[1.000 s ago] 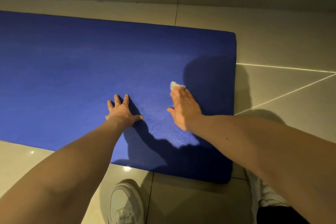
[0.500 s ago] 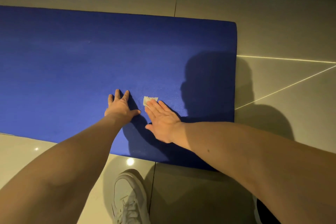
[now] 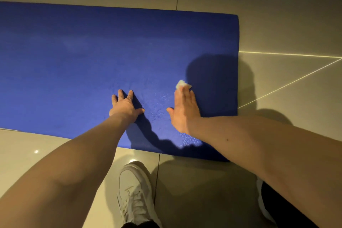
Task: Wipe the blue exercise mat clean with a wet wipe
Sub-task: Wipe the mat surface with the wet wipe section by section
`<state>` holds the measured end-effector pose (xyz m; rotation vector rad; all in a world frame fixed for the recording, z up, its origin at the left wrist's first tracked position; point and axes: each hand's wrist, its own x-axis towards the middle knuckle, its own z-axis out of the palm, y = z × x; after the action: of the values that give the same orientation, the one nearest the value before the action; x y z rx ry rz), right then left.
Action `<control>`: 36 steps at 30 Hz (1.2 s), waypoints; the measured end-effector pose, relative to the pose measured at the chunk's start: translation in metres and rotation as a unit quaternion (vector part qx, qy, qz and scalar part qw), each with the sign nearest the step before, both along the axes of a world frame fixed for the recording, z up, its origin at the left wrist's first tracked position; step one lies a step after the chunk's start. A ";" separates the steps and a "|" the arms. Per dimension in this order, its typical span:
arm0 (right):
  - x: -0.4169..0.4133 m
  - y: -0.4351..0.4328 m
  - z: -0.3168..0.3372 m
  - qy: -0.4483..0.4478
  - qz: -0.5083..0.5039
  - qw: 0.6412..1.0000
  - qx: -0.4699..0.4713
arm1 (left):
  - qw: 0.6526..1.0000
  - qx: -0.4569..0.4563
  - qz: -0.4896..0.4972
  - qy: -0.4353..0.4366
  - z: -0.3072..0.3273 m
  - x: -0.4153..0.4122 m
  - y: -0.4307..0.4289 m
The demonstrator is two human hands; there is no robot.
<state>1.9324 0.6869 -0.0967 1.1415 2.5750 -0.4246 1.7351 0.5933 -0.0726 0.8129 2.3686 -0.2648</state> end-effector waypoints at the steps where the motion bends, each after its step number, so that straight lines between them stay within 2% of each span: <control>1: -0.003 -0.011 -0.001 0.010 0.055 0.998 -0.007 | 1.000 -0.001 -0.001 0.002 0.001 0.001 0.000; 4: -0.009 -0.036 -0.002 0.011 0.208 0.977 -0.042 | 1.000 0.000 -0.001 0.008 0.001 0.004 0.002; 7: -0.003 -0.032 -0.002 -0.017 0.268 0.963 0.004 | 1.000 -0.005 0.001 0.010 0.001 0.004 0.002; 9: 0.009 -0.019 -0.002 -0.017 0.250 0.968 0.030 | 1.000 -0.007 0.000 0.009 0.002 0.005 0.004; 12: 0.031 0.002 -0.001 0.025 0.130 0.991 -0.005 | 1.000 -0.012 0.003 0.010 0.003 0.005 0.006; 15: 0.048 0.012 -0.004 -0.041 0.075 0.995 0.048 | 1.000 -0.013 0.006 0.012 0.004 0.006 0.006; 17: 0.050 0.010 -0.005 -0.048 0.052 0.996 0.059 | 1.000 -0.014 0.003 0.015 0.004 0.007 0.006; 20: 0.036 -0.007 -0.005 0.029 0.024 0.999 -0.004 | 1.000 -0.014 -0.001 0.016 0.005 0.007 0.006; 22: 0.023 -0.022 -0.007 0.070 0.064 0.994 -0.055 | 1.000 -0.015 -0.004 0.017 0.007 0.008 0.006; 25: 0.005 -0.049 -0.008 0.043 0.199 0.978 -0.038 | 1.000 -0.015 -0.008 0.019 0.007 0.009 0.005; 28: 0.003 -0.059 -0.010 0.004 0.251 0.968 -0.008 | 1.000 -0.013 -0.009 0.021 0.005 0.008 0.004; 30: 0.010 -0.050 -0.007 -0.021 0.276 0.960 0.044 | 1.000 -0.014 -0.008 0.021 0.003 0.008 0.003; 32: 0.020 -0.031 0.002 -0.007 0.271 0.961 0.058 | 1.000 -0.012 -0.005 0.019 0.003 0.008 0.002; 34: 0.035 -0.014 0.007 0.042 0.237 0.970 0.028 | 1.000 -0.010 -0.007 0.014 0.004 0.008 0.002; 36: 0.048 -0.004 0.008 0.037 0.208 0.977 0.011 | 1.000 -0.013 -0.014 0.006 0.005 0.008 0.002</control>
<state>1.9806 0.6825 -0.0890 0.5736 2.7901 -0.3426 1.7427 0.5950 -0.0673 0.8340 2.3625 -0.3127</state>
